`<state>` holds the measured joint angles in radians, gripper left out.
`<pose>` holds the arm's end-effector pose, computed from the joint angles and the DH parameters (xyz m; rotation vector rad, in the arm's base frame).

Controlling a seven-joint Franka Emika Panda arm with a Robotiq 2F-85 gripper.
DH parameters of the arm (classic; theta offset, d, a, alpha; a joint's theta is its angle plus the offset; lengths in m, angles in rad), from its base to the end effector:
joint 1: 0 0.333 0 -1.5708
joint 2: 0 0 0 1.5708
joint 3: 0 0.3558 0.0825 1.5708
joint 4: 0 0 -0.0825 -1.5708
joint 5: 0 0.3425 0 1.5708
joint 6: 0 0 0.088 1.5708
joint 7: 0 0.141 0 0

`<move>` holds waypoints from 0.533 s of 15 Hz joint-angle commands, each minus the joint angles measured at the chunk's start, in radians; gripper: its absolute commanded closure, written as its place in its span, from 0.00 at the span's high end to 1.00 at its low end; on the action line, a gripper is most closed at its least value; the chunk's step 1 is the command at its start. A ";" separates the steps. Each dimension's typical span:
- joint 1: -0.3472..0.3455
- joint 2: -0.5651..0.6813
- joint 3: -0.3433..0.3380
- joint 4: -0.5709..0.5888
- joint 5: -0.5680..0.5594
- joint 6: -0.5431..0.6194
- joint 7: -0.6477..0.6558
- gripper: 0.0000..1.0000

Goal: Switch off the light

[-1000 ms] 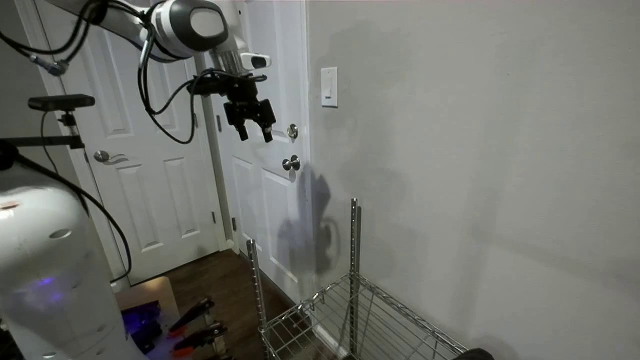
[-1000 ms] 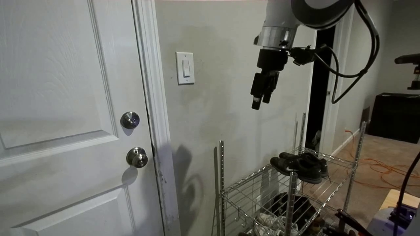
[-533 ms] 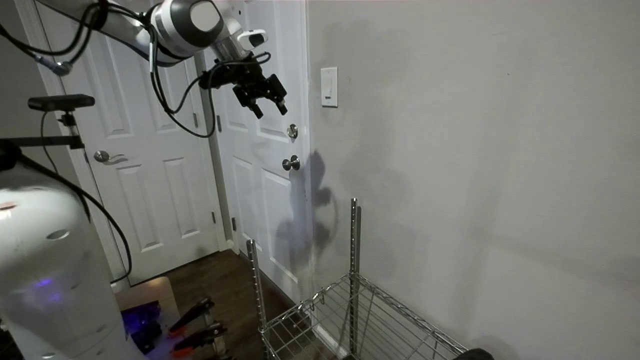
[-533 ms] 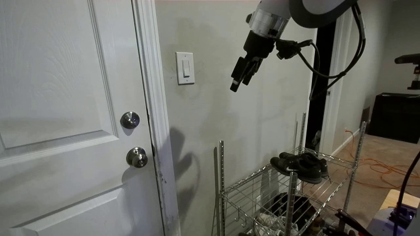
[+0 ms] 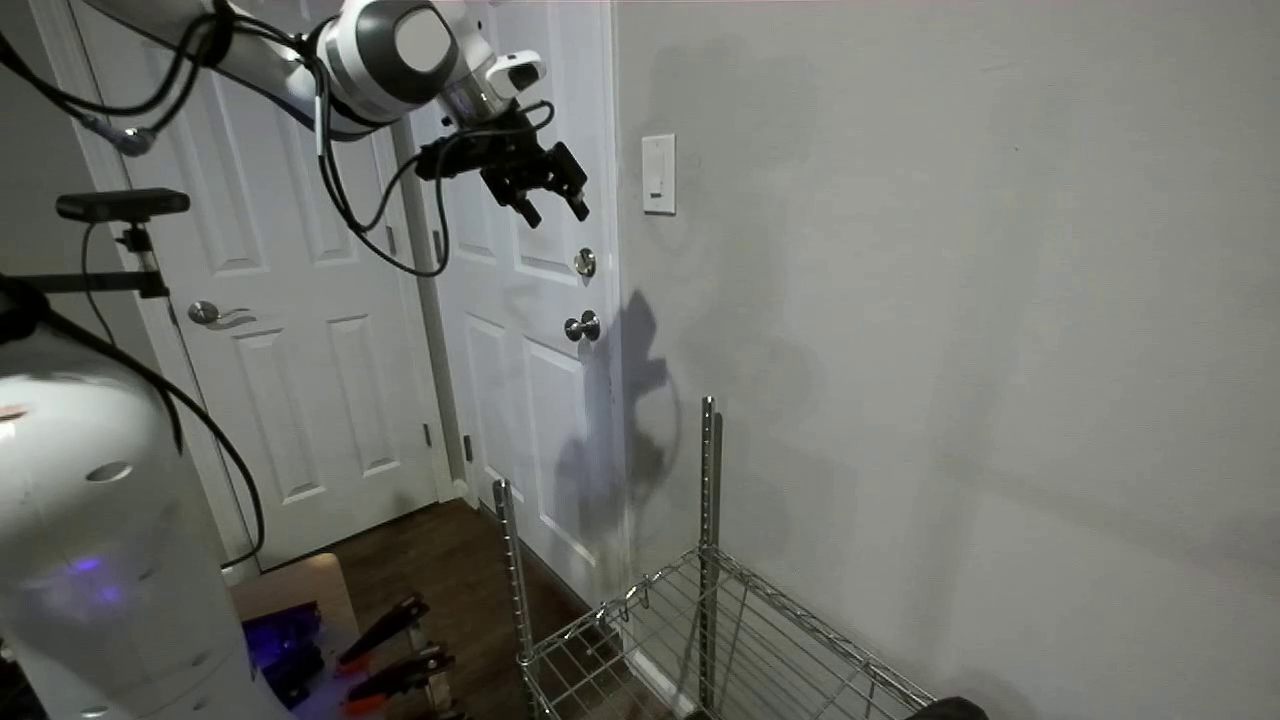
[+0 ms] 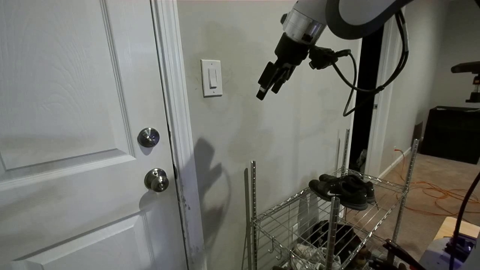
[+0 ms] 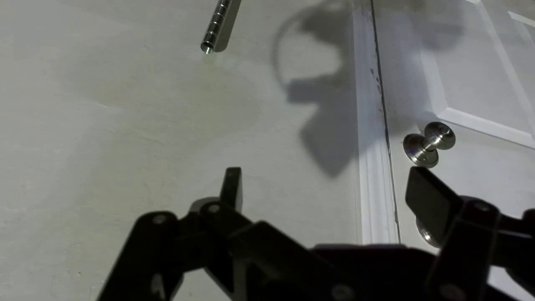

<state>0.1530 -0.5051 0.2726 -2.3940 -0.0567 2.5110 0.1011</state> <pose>0.3654 0.1864 0.5838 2.9194 0.5436 0.9630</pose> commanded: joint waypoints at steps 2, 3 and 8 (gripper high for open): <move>0.011 -0.001 -0.014 -0.005 -0.001 0.002 0.004 1.00; 0.014 0.004 -0.014 -0.006 0.002 0.008 0.005 0.96; 0.007 0.060 0.034 0.041 -0.028 0.043 0.035 0.55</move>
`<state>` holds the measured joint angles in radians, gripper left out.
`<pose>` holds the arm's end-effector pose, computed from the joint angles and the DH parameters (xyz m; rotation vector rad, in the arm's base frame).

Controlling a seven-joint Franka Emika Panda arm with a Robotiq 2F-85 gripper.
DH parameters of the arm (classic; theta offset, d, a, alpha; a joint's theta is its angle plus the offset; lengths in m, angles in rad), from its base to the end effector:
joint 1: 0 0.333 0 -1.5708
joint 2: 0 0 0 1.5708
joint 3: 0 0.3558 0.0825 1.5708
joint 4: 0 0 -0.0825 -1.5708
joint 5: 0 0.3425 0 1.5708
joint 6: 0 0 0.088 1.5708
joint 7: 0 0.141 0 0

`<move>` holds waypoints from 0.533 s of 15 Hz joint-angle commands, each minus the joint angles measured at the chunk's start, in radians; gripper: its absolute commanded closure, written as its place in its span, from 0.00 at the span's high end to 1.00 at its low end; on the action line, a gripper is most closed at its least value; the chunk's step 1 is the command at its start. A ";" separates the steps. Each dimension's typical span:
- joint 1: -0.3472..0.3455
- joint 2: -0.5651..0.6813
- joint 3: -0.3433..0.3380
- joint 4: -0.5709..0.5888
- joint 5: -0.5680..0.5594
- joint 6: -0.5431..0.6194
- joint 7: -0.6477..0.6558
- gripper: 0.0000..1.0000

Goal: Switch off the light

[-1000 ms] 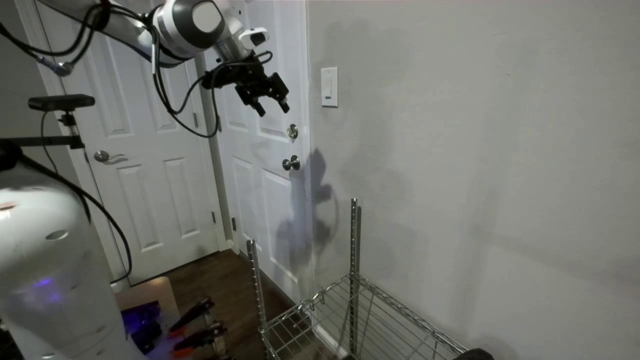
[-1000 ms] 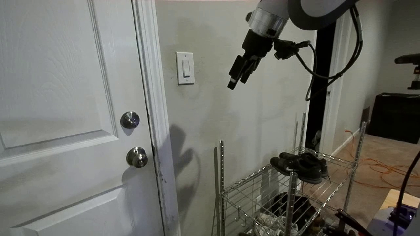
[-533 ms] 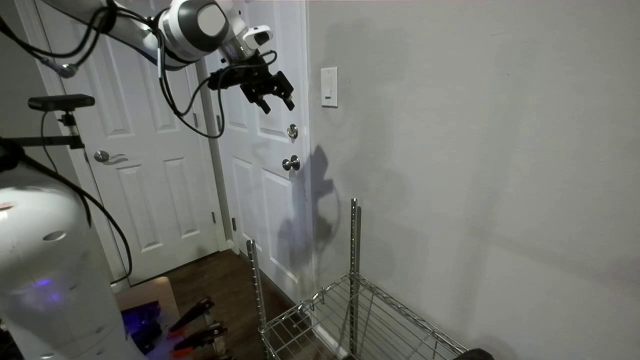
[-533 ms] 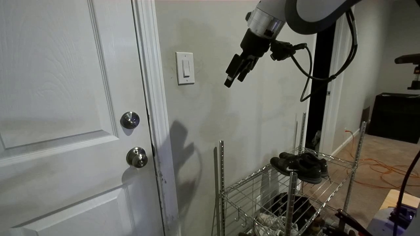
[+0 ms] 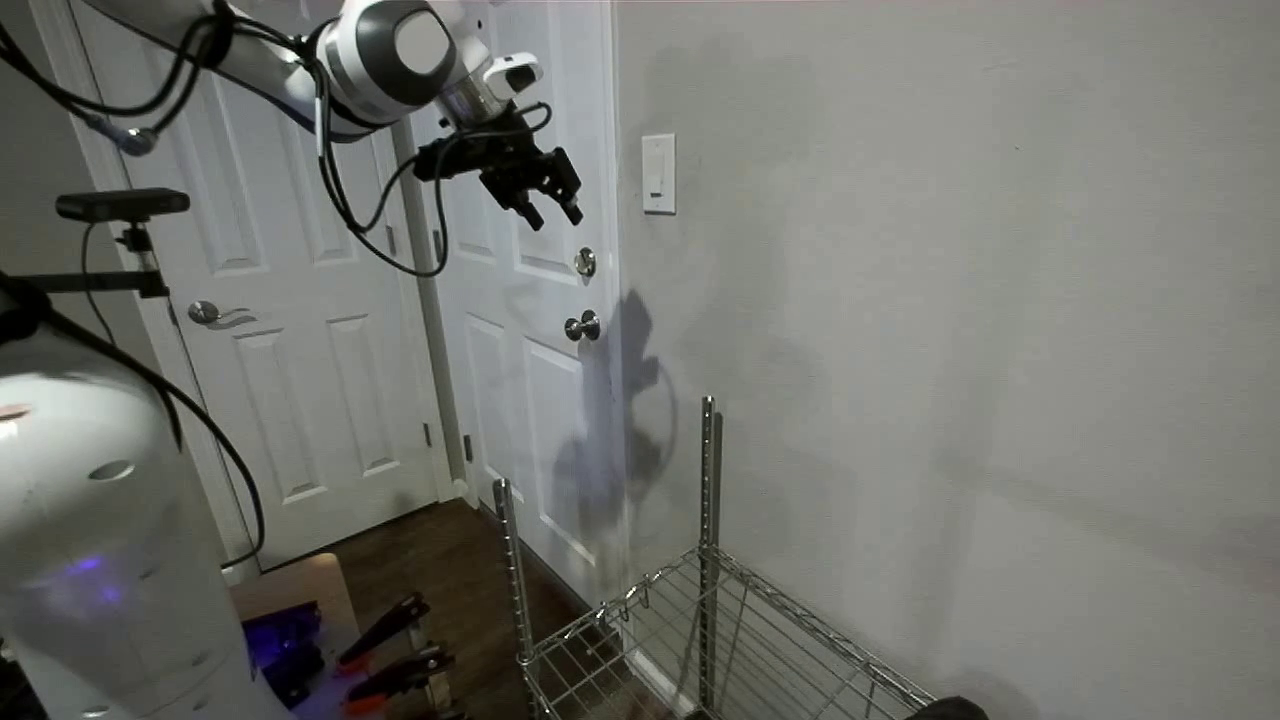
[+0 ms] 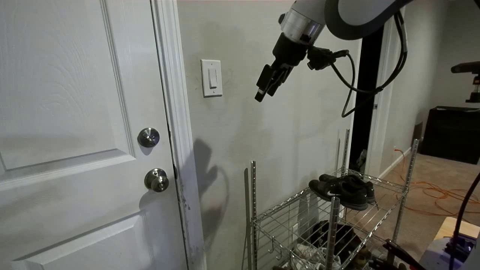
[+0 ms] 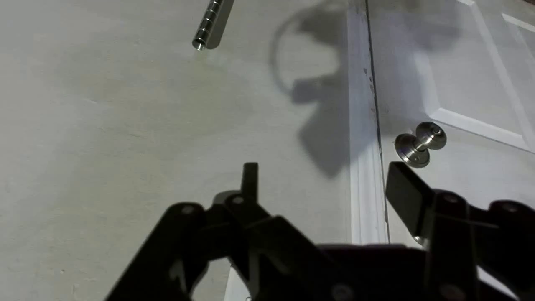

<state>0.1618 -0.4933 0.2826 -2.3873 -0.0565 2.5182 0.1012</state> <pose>0.3655 0.1955 0.5829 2.9177 0.5735 0.9669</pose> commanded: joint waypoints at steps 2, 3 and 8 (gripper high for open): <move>-0.014 0.077 0.046 0.063 -0.045 0.053 0.050 0.42; -0.025 0.093 0.058 0.079 -0.061 0.061 0.062 0.36; -0.086 0.176 0.104 0.166 -0.185 0.075 0.182 0.02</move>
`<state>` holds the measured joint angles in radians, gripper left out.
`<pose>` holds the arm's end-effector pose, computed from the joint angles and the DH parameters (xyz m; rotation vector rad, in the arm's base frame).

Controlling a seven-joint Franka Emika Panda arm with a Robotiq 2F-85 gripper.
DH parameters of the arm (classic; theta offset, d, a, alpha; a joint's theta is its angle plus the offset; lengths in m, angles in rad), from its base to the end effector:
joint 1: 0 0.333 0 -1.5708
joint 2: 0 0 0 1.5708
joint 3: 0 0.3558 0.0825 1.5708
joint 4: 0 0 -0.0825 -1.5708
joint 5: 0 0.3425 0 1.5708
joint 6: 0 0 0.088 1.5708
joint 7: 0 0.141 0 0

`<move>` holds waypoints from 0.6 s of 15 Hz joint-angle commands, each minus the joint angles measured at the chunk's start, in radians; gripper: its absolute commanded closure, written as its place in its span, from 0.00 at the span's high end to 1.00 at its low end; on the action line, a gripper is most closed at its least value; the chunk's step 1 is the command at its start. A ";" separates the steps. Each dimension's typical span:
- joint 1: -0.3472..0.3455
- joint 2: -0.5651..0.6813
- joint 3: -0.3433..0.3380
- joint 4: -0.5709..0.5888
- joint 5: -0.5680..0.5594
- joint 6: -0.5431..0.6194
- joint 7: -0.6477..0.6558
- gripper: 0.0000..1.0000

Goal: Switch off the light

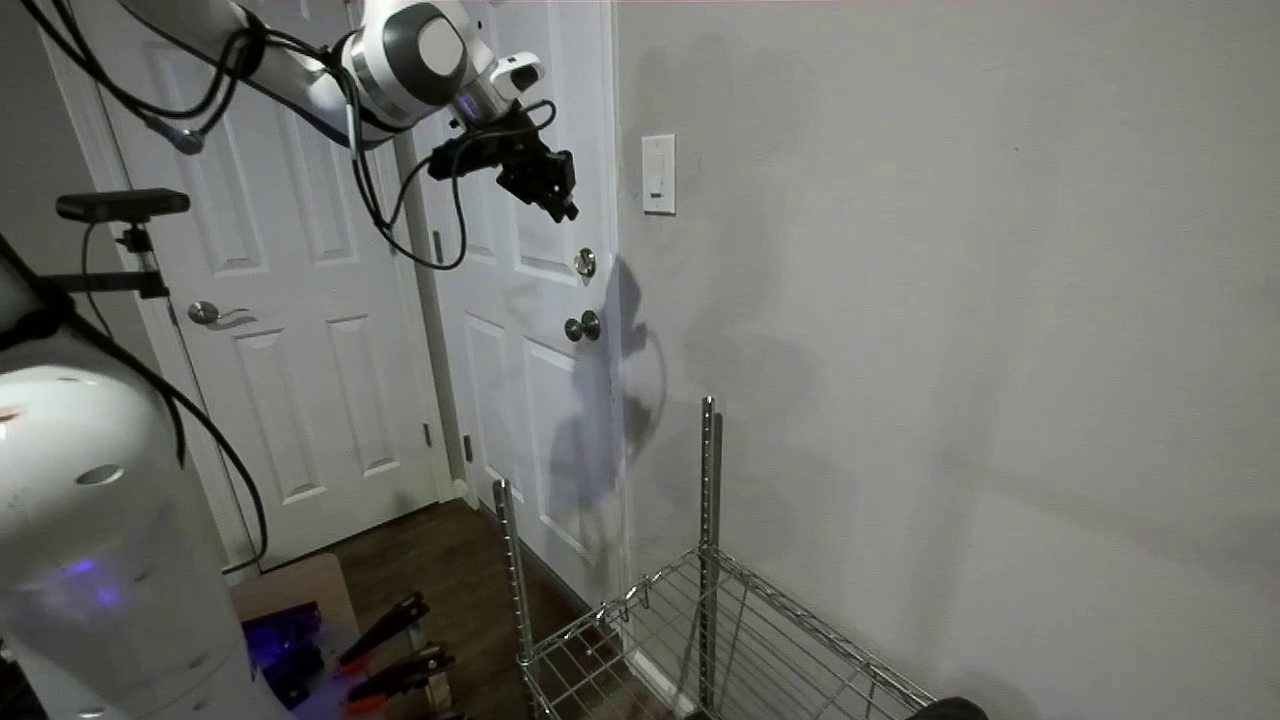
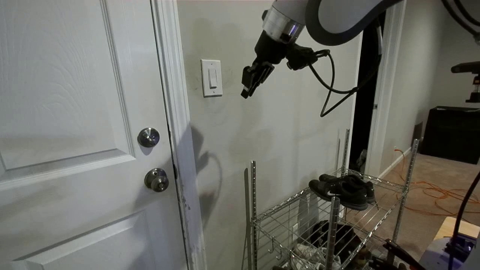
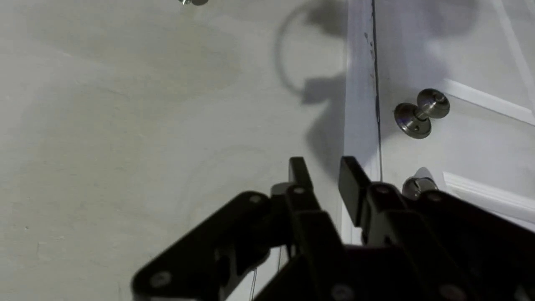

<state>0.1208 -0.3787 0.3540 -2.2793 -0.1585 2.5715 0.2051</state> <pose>0.3977 0.2300 0.5936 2.8738 0.5751 1.0486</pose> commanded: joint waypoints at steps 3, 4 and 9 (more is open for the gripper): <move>-0.065 0.110 0.048 0.115 -0.161 0.013 0.148 0.00; -0.068 0.129 0.052 0.139 -0.182 0.011 0.171 0.00; -0.061 0.230 0.050 0.257 -0.289 -0.007 0.266 0.00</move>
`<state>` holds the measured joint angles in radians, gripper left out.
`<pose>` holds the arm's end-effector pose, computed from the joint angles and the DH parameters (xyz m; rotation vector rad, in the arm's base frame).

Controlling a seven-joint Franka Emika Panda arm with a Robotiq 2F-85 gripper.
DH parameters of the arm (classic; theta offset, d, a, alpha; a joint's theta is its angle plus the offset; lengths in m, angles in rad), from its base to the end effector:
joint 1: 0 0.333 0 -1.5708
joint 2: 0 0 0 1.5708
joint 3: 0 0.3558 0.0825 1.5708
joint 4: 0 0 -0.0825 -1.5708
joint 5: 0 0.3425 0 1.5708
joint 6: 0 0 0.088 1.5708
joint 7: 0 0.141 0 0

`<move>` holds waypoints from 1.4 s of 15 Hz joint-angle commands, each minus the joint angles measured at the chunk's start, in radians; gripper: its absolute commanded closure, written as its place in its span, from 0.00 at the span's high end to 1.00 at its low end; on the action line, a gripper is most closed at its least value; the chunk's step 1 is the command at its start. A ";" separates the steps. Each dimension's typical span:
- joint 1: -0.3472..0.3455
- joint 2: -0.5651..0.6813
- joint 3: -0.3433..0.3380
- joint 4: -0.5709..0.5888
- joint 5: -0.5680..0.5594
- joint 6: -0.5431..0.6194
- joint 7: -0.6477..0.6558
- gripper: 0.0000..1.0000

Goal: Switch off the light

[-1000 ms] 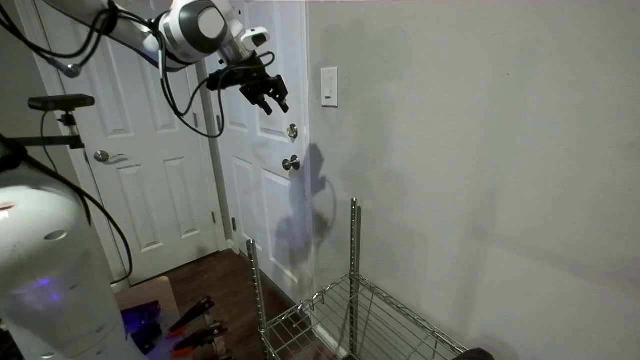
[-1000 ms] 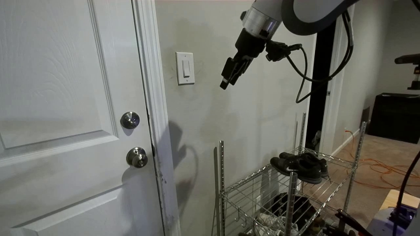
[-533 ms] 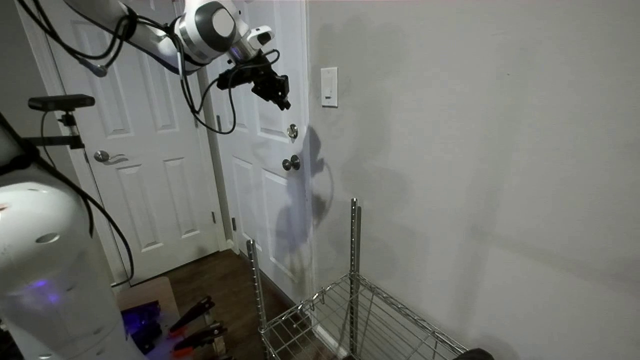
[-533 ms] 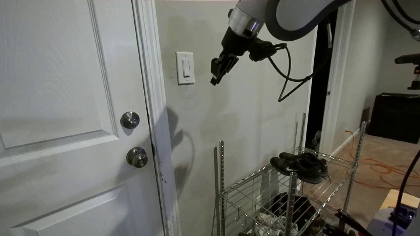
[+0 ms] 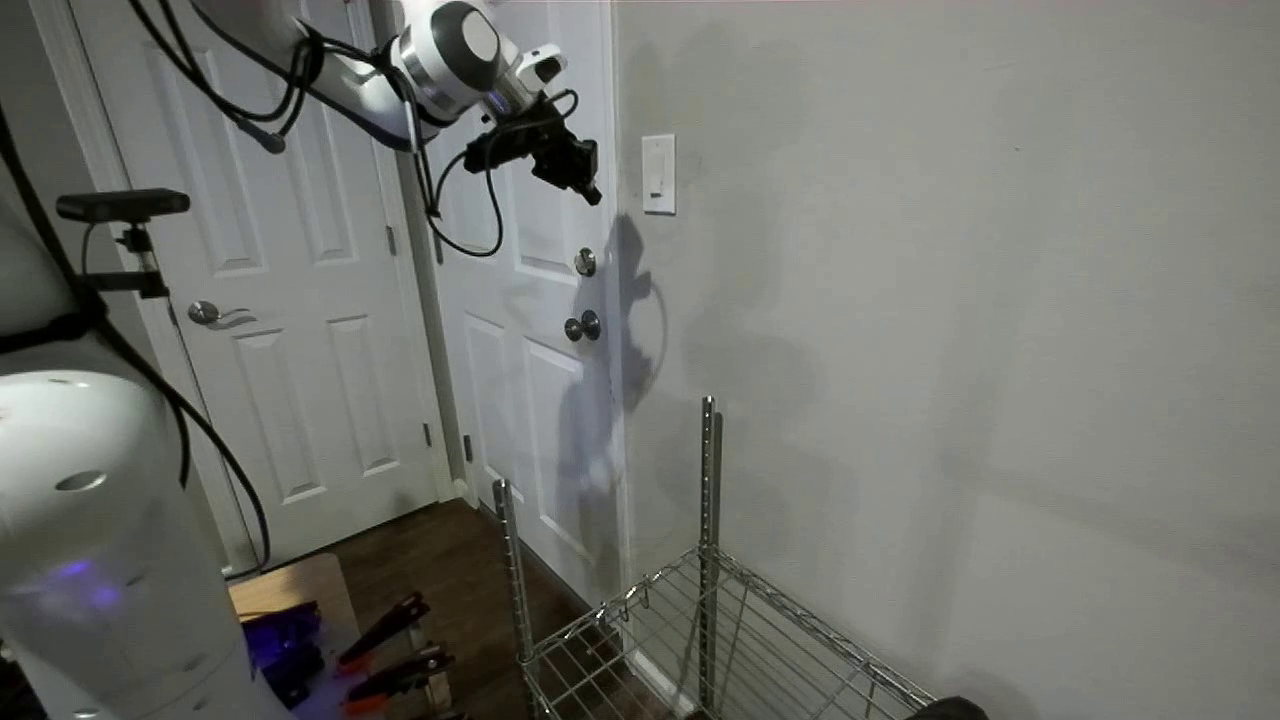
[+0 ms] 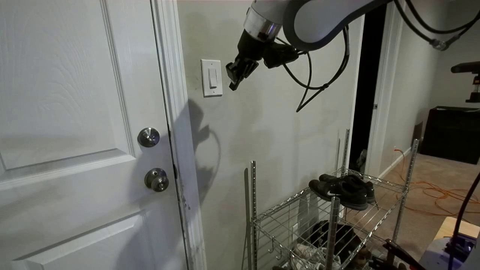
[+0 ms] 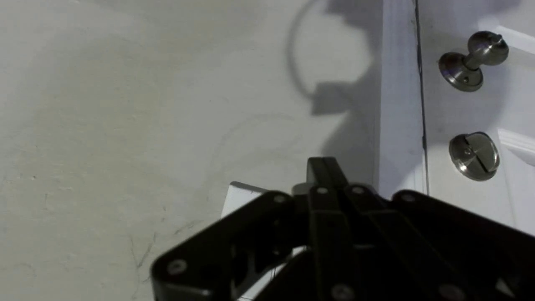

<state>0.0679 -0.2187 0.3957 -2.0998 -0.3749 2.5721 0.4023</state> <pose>0.4545 0.2475 0.6104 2.8157 0.4688 1.1311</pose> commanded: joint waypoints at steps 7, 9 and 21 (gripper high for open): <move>0.039 0.208 -0.053 0.228 -0.177 -0.046 0.143 0.00; 0.059 0.234 -0.081 0.261 -0.190 -0.049 0.150 0.00; 0.182 0.354 -0.192 0.420 -0.240 -0.122 0.200 0.00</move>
<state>0.2157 0.0938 0.2287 -1.7323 -0.5671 2.4870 0.5496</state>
